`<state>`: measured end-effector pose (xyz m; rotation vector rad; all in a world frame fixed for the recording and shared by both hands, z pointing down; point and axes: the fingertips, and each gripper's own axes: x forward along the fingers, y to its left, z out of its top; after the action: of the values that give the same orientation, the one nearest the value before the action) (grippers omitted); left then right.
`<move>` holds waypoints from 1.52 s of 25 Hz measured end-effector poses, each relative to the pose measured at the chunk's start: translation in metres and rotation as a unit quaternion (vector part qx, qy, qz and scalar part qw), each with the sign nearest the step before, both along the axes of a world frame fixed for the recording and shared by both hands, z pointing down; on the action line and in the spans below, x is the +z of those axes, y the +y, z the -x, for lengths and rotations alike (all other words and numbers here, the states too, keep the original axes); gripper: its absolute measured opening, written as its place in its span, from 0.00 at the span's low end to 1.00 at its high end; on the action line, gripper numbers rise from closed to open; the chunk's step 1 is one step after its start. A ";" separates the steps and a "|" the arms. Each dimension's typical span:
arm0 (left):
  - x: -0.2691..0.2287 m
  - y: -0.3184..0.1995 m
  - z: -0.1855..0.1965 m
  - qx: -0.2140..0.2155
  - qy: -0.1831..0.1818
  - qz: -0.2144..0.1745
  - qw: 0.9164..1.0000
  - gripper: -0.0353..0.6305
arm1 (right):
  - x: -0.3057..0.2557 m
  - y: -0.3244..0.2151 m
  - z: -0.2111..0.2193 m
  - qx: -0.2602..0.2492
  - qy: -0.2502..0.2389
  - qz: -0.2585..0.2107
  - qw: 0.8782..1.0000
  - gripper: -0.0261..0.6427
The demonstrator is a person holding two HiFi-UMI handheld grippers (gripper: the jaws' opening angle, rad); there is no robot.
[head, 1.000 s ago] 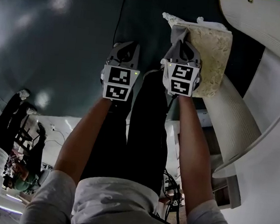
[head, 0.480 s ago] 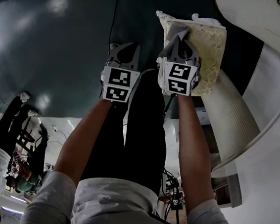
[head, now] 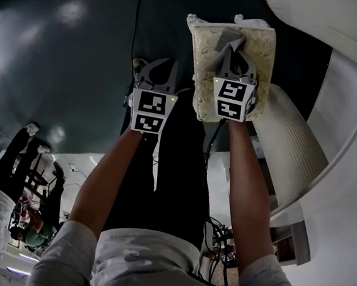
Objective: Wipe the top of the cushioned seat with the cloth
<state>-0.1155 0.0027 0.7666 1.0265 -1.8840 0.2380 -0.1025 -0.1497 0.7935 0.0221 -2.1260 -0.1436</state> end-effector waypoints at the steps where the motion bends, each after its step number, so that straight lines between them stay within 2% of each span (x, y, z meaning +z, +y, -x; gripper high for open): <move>1: 0.000 -0.004 -0.002 0.002 0.000 0.000 1.000 0.08 | 0.000 -0.005 -0.001 0.001 0.001 -0.001 1.000 0.06; 31: -0.004 -0.082 -0.020 0.026 0.002 0.007 1.000 0.08 | 0.001 -0.115 -0.023 0.078 0.004 -0.007 0.997 0.06; 38: -0.031 -0.093 -0.014 0.029 -0.002 0.009 1.000 0.08 | -0.021 -0.138 -0.026 0.106 0.010 -0.008 0.994 0.06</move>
<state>-0.1014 -0.0906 0.7353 1.0703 -1.8546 0.2914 -0.0763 -0.2879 0.7721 0.2547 -2.0874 -0.0356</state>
